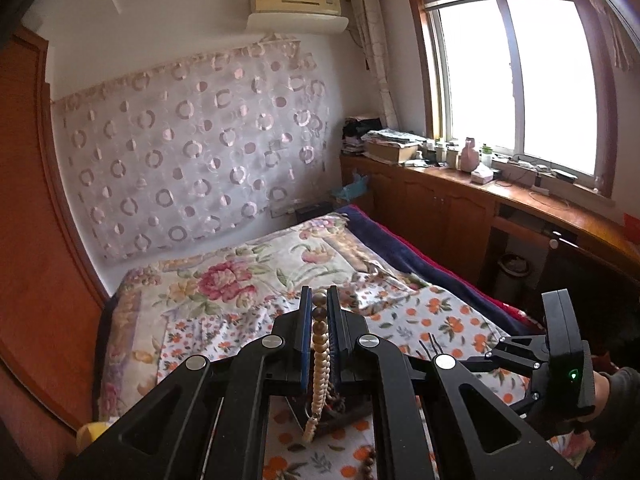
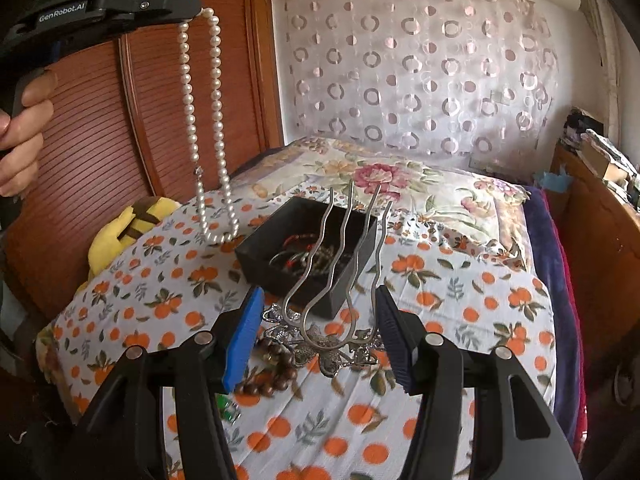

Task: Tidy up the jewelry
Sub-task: 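Lift the pearl necklace with the left gripper while the right gripper grasps the silver hairpin, then lower the pearl necklace into the box with the left gripper while the right drops the hairpin in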

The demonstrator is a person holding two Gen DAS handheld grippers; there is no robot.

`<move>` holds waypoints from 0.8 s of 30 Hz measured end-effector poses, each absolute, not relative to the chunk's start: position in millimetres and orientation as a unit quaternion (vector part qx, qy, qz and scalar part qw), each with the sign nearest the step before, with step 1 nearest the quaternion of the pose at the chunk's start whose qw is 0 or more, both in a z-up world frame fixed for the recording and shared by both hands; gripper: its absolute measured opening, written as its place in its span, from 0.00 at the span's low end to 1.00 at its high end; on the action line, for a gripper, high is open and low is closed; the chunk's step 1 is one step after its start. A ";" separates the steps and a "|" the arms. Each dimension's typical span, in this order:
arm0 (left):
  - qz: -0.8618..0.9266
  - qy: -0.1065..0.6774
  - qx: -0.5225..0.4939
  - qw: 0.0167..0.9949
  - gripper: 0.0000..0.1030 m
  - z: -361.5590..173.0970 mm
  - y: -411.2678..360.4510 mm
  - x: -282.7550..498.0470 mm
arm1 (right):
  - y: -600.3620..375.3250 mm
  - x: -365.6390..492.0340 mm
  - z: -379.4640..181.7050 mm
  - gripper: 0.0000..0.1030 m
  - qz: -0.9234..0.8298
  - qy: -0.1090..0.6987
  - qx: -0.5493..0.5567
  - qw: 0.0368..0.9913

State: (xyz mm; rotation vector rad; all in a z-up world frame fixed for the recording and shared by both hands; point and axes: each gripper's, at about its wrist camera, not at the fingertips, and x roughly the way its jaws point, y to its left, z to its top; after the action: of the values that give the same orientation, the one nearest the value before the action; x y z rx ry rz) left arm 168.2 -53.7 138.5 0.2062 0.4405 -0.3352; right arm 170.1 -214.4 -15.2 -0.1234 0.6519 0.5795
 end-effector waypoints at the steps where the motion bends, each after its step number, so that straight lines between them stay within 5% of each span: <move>1: -0.162 0.216 0.103 0.957 0.06 140.3 -53.9 173.3 | -214.4 175.4 -14.5 0.57 0.281 0.315 -0.059 0.905; 24: -0.167 0.265 0.081 0.946 0.06 74.9 -49.9 272.8 | -185.1 246.9 -24.9 0.57 0.295 0.331 -0.052 0.895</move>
State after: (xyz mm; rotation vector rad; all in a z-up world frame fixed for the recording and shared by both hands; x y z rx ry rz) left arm 272.8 -49.9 74.9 0.1658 0.5391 -0.3401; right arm 246.9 -185.1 -24.9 -0.1075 0.6867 0.6106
